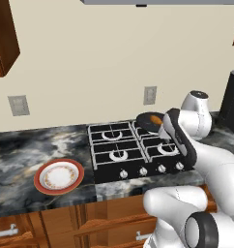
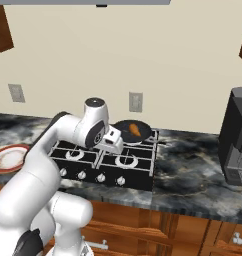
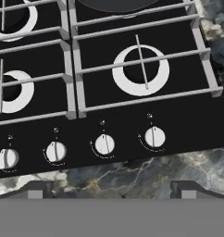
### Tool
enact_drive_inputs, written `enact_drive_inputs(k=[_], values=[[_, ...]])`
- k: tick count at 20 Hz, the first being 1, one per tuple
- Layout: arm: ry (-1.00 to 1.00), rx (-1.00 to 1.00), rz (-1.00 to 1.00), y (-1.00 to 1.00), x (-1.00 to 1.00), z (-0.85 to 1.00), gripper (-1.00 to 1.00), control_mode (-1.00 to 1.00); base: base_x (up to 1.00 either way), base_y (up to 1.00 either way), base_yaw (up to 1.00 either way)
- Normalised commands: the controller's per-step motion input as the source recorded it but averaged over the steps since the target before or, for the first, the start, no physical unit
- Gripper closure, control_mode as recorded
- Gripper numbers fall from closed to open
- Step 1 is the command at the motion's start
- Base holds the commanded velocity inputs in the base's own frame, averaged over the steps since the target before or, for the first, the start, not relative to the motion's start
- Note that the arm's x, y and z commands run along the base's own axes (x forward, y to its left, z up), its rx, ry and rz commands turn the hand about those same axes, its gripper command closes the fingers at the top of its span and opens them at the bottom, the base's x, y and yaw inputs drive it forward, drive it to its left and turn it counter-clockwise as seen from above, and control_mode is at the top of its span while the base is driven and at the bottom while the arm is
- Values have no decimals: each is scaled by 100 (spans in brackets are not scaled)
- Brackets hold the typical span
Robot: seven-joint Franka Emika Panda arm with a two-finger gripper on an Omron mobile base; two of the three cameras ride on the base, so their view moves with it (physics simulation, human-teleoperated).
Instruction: Pick the croissant and place it on the pan. Then turn on the stove to warm the croissant.
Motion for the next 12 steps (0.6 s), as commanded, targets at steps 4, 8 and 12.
enact_drive_inputs(k=[4, 8, 12], values=[[1, 4, 0, 1, -2, -2, -100, -100, 0, 0, 0], [-1, 1, 4, 14, -15, -12, -100, -100, 0, 0, 0], [-14, 0, 7, 22, -19, -21, -100, -100, 0, 0, 0]])
